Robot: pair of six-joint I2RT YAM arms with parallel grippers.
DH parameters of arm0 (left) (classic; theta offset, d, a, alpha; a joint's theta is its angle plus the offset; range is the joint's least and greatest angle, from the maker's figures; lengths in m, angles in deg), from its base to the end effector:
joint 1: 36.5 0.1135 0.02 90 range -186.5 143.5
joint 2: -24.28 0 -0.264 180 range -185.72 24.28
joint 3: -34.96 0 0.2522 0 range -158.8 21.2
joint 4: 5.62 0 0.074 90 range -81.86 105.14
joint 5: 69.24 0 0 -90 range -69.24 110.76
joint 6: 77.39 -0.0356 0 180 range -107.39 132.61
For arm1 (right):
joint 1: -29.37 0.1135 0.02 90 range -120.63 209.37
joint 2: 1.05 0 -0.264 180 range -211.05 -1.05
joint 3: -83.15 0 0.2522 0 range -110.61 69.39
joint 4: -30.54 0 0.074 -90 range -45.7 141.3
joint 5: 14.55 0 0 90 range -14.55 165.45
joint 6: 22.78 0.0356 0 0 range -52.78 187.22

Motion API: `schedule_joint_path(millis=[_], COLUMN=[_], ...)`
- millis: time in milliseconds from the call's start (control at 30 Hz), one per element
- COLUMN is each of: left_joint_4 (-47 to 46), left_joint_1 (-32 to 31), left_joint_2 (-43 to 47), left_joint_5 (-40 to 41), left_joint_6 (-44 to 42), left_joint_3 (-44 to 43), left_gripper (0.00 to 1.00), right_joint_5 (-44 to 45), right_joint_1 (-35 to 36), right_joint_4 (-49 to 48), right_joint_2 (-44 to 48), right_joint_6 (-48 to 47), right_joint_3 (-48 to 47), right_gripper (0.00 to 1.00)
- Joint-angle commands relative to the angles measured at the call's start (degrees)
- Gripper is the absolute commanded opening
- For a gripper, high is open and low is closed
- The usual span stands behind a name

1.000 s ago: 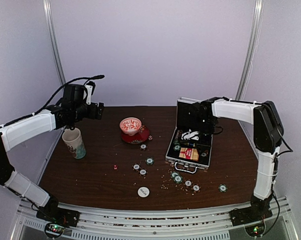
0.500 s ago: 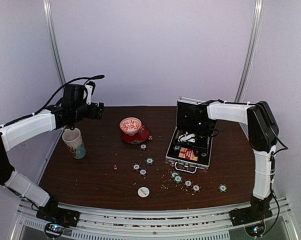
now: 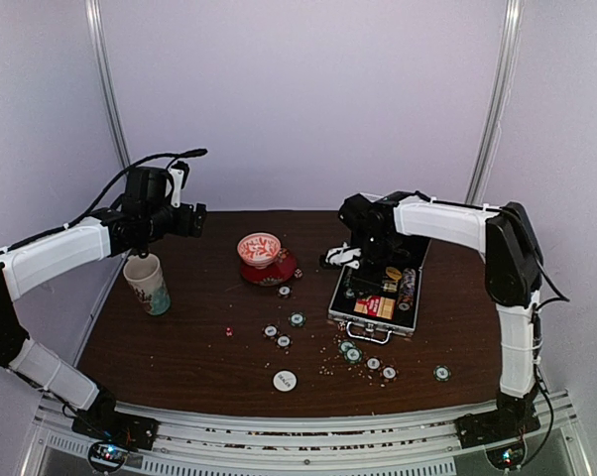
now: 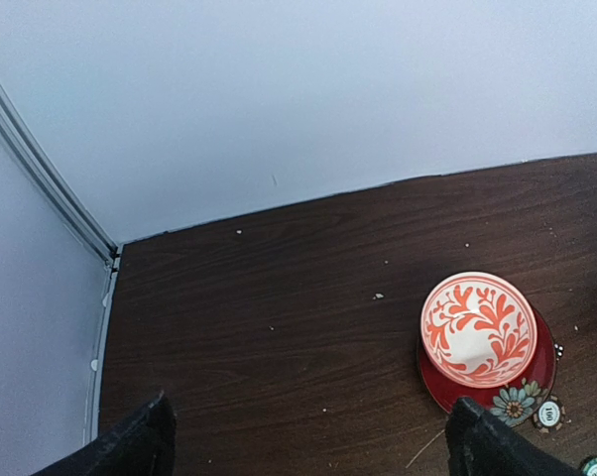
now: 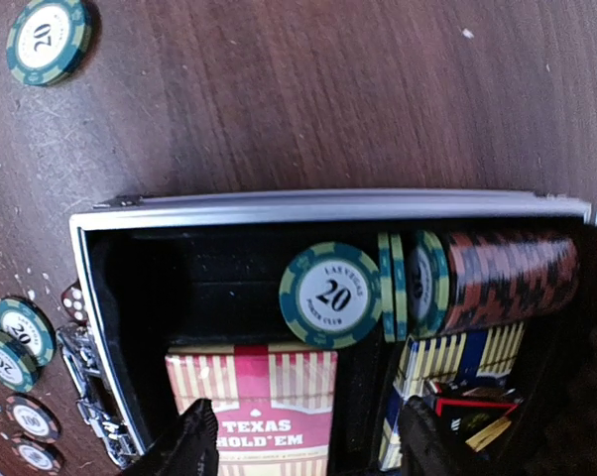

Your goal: Pack up texas hold em set

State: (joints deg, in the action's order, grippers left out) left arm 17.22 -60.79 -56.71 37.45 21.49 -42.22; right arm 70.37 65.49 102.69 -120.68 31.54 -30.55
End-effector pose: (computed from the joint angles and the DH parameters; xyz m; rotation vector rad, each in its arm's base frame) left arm 0.3022 -0.1252 0.3090 0.0891 2.0136 -0.0713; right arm 0.3406 0.2525 0.2098 -1.7297 2.3664 0.1312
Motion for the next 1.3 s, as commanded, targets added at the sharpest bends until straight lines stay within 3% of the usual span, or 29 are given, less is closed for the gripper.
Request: schedule_joint_path(millis=[0, 300, 767, 1267], left_joint_4=[-1.44, -1.44, -1.45, -1.44], left_joint_1=[0.56, 0.57, 0.56, 0.57], left_joint_2=[0.61, 0.79, 0.58, 0.31], left_joint_5=[-0.52, -0.56, -0.71, -1.04], left_joint_6=[-0.43, -0.42, -0.5, -0.42], left_joint_3=[-1.01, -1.0, -1.01, -1.01], left_gripper=[0.97, 0.97, 0.97, 0.97], right_joint_5=[9.97, 21.11, 21.73, 30.58], right_joint_1=[3.57, 6.58, 7.3, 7.21], right_joint_4=[-6.83, -13.5, -11.05, -17.2], right_joint_2=[-1.6, -3.41, -6.67, -7.45], right_joint_6=[2.08, 0.13, -2.86, -2.43], right_joint_3=[0.36, 2.11, 0.71, -1.03], right_gripper=[0.66, 0.74, 0.86, 0.86])
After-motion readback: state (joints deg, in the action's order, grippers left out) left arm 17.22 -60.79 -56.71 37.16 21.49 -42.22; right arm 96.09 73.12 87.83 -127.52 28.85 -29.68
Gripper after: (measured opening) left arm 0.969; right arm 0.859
